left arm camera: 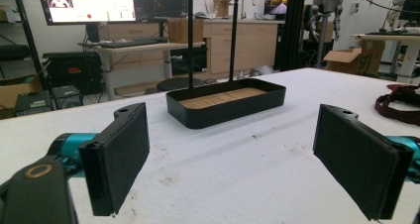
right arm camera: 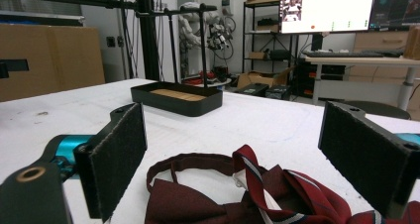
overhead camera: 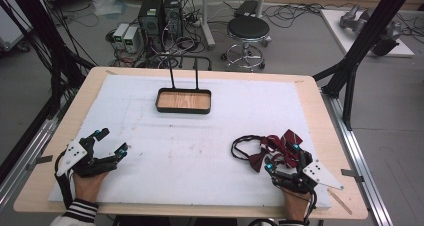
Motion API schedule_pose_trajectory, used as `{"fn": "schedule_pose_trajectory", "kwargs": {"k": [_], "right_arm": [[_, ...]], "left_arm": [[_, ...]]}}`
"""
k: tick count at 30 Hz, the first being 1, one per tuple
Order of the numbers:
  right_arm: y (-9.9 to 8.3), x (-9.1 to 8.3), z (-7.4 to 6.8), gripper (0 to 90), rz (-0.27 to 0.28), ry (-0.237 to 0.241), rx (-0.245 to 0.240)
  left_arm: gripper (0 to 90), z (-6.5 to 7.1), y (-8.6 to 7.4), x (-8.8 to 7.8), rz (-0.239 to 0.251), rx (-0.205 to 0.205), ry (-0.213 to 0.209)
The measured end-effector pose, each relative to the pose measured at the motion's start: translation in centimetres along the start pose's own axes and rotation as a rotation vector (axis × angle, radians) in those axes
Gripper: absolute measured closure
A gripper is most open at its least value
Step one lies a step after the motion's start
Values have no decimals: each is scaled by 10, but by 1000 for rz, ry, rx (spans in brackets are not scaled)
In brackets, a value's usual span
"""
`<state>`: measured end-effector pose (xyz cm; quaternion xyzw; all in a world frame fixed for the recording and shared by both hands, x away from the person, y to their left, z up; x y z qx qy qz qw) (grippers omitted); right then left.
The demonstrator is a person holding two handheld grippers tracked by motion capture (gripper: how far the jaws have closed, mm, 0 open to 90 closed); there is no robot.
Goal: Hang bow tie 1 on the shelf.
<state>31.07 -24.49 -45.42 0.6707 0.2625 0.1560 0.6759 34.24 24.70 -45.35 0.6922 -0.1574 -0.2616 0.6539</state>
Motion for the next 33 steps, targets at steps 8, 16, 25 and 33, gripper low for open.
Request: {"fn": "schedule_pose_trajectory", "kwargs": {"k": [8,16,25,33], "right_arm": [[0,0,0,106,3,0,-13],[0,1,-1,105,-8,-5,-18],[0,2,2,106,-32,-18,1],[13,0,4,105,-59,-38,-12]], "left_arm": [[147,0,0,0,-7,2,-1],[147,0,0,0,-1,-2,-1],[146,0,0,0,-1,2,2],[146,0,0,0,-1,1,-1]]}}
Point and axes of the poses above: each handheld gripper's, and its own axes: x roughly forward along the jaws, y roughly out of its top, z roughly to its right, the point moved 9 cm from there along x, roughly forward along the jaws, and after that the axes turned 10 degrees about -z, right-handed, at the moved point
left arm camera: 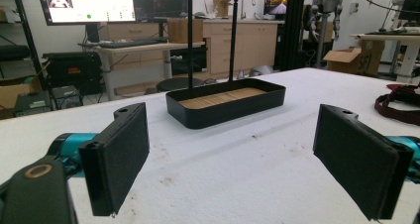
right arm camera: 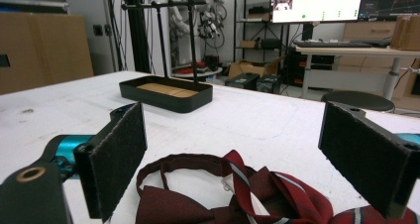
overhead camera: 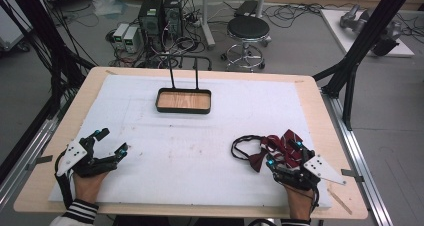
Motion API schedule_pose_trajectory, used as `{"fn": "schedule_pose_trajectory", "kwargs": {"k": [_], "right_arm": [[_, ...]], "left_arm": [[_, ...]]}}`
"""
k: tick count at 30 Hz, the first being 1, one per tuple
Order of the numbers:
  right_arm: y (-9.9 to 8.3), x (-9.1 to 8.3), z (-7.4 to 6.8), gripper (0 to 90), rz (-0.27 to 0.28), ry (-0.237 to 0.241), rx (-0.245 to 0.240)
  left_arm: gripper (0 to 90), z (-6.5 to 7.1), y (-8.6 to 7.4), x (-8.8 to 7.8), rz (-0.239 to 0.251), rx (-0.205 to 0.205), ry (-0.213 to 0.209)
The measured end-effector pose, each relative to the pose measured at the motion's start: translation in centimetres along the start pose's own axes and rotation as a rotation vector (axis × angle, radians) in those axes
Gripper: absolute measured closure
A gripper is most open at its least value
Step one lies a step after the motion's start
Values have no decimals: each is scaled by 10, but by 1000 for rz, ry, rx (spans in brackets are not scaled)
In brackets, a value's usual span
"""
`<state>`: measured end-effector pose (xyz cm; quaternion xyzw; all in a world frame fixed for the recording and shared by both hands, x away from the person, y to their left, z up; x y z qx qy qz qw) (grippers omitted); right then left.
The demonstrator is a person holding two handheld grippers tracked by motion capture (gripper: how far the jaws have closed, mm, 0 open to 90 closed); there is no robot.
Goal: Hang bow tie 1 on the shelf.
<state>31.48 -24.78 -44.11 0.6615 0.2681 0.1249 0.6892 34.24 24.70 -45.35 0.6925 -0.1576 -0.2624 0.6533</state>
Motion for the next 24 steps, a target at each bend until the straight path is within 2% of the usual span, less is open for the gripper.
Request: {"fn": "schedule_pose_trajectory", "kwargs": {"k": [2,7,8,12,19,20,23,24], "right_arm": [[2,-1,-1,105,-13,2,-7],[16,-3,-1,105,-71,-4,-96],[16,-3,-1,105,-71,-4,-96],[31,-3,10,106,-93,-6,-44],[46,-6,32,106,-163,5,0],[46,-6,32,106,-163,5,0],[48,-8,43,105,-229,2,4],[48,-8,43,105,-229,2,4]], "left_arm": [[146,0,0,0,-5,-1,-4],[146,1,0,0,-2,2,0],[146,1,0,0,-2,2,0],[146,0,0,0,-2,2,2],[146,0,0,1,-10,8,3],[146,0,0,1,-10,8,3],[146,1,0,0,-9,9,5],[146,1,0,1,-7,8,4]]}}
Point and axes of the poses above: each handheld gripper's, and its own axes: x roughly forward along the jaws, y roughly out of its top, z roughly to its right, the point moved 9 cm from there along x, roughly forward along the jaws, and after that the axes turned 10 degrees about -z, right-handed, at the moved point
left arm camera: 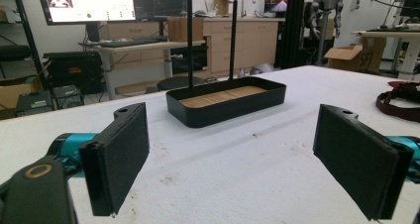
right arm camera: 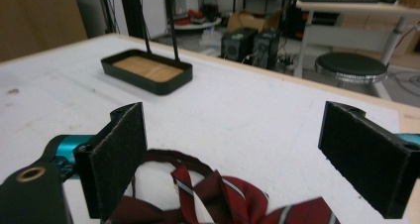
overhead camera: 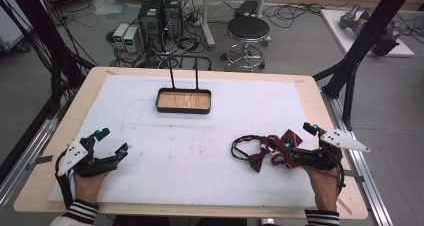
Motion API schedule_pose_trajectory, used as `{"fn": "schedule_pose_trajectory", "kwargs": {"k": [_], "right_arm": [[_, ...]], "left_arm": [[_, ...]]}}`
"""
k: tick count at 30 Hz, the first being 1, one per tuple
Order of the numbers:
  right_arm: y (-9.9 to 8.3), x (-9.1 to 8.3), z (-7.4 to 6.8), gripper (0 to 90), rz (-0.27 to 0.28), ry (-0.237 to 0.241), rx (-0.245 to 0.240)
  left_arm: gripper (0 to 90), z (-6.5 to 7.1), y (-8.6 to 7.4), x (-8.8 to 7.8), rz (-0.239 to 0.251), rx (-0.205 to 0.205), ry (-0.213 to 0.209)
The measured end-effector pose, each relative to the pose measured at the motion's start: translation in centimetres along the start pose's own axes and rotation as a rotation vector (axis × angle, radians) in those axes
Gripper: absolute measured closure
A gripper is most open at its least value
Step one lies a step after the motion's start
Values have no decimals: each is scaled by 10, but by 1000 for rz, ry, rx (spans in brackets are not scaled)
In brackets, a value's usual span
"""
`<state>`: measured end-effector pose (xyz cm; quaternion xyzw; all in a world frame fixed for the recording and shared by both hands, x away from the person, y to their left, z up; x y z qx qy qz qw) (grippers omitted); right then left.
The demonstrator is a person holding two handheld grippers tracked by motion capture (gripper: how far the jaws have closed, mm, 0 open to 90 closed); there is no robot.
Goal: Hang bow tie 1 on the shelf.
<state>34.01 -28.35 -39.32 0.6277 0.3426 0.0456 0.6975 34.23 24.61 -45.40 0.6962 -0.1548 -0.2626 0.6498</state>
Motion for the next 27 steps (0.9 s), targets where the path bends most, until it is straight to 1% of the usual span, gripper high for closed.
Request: {"fn": "schedule_pose_trajectory", "kwargs": {"k": [1,5,8,11,12,13,14,15,17,18,19,20,21,22,23,24,25,26,27], "right_arm": [[0,0,4,106,-29,6,0],[0,0,11,106,-88,9,9],[0,1,16,107,-140,22,18],[-1,4,20,109,-198,29,14],[-2,5,22,111,-214,27,2],[-3,6,23,128,-231,25,1],[-4,6,24,153,-246,28,-3],[-4,7,24,153,-255,29,-10],[-5,8,25,154,-262,28,-10],[-8,10,28,154,-290,26,-4],[-10,11,30,158,-303,24,-1],[-10,11,30,158,-303,24,-1],[-15,14,33,193,-338,34,1],[-15,14,33,193,-338,34,1],[-17,15,34,202,-360,39,1],[-23,18,36,226,-405,37,-5],[-23,18,36,226,-405,37,-5],[-25,20,37,239,-424,36,-11],[-29,24,38,259,-461,31,-6]], "left_arm": [[146,0,0,0,0,0,1],[146,0,0,0,-1,5,3],[147,0,0,0,-3,7,3],[146,0,0,0,-1,7,3],[147,0,0,0,-1,6,3],[147,0,0,0,-1,6,3],[146,0,0,0,-1,7,3],[146,0,0,0,-1,7,4],[146,1,0,0,-2,9,4],[147,1,0,0,-2,9,4],[146,1,0,0,-1,9,5],[146,1,0,0,-1,9,5],[147,1,0,0,-1,11,4],[147,1,0,0,-1,10,4],[147,1,0,0,-1,11,4],[146,1,0,0,-1,9,5],[146,1,0,0,-1,9,6],[147,1,0,0,-1,9,6],[146,1,0,0,-1,11,4]]}}
Point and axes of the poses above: each handheld gripper's, and its own axes: x roughly forward along the jaws, y roughly out of its top, z roughly to its right, the point moved 9 cm from there along x, roughly forward along the jaws, and after that the axes turned 10 degrees about -z, right-handed, at the moved point
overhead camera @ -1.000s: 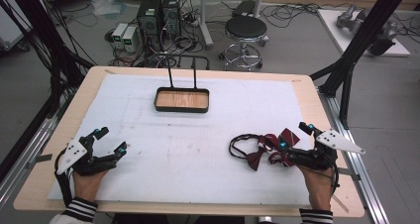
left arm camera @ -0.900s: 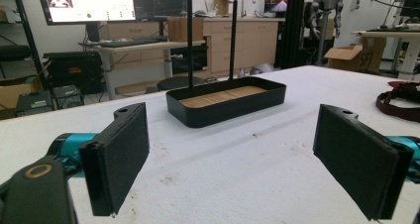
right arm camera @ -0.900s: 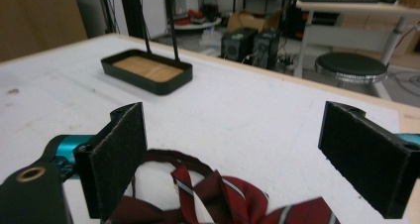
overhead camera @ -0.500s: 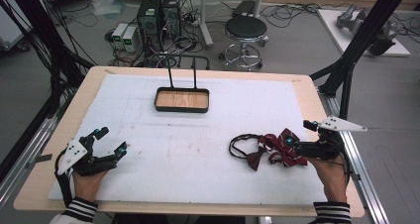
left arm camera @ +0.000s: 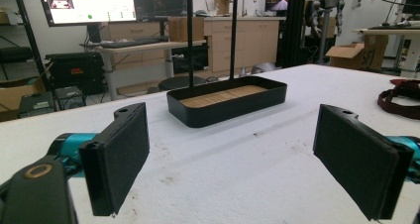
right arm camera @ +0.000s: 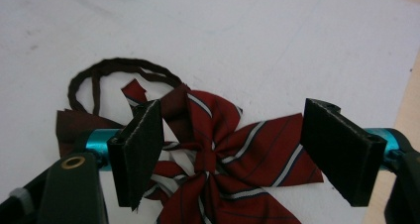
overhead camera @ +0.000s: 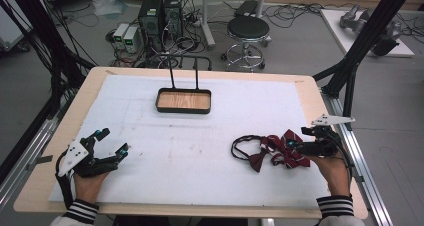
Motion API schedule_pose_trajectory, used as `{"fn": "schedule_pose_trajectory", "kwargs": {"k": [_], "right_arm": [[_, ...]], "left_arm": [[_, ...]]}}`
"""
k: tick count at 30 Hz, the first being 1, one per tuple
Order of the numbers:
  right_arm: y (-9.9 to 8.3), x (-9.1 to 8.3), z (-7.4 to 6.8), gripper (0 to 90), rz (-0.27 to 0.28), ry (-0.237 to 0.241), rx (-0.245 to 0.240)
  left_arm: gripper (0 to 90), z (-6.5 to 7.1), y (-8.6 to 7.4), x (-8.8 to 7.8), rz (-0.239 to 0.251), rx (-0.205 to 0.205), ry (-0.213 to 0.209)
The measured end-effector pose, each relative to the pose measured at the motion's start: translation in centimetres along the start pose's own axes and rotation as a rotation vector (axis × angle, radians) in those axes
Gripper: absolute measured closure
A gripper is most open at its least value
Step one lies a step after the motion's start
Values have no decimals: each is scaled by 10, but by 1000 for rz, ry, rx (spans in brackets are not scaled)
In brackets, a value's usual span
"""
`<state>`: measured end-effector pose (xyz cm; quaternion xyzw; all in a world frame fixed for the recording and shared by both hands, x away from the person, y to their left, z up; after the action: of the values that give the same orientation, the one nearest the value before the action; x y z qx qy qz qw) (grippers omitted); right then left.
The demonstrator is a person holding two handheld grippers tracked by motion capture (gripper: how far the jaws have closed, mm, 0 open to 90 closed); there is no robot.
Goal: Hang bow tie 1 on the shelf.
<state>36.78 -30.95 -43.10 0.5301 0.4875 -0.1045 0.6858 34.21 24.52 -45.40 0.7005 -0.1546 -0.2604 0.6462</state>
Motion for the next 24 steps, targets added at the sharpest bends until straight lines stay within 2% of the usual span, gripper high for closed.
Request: {"fn": "schedule_pose_trajectory", "kwargs": {"k": [1,3,6,11,12,13,18,24], "right_arm": [[0,0,0,259,0,0,0],[-5,8,2,295,-66,-17,-6],[-9,15,1,344,-119,-20,-23],[-13,22,0,387,-171,-11,-38],[-15,25,0,408,-197,-9,-46],[-15,25,0,408,-197,-9,-46],[-21,34,-2,463,-272,-4,-64],[-21,40,-5,492,-291,8,-70]], "left_arm": [[146,0,0,0,1,0,1],[147,0,0,0,0,1,0],[147,0,0,0,0,0,-1],[147,0,0,0,0,0,-1],[147,0,0,0,0,0,0],[147,0,0,0,0,0,0],[147,0,0,0,-1,2,2],[147,0,0,0,-2,2,2]]}}
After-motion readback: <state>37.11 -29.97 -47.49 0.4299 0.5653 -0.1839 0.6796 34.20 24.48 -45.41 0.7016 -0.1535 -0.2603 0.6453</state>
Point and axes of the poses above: each handheld gripper's, and its own axes: x roughly forward along the jaws, y roughly out of its top, z roughly to its right, the point moved 9 cm from there along x, roughly forward along the jaws, and after that the axes turned 10 degrees about -z, right-handed, at the moved point
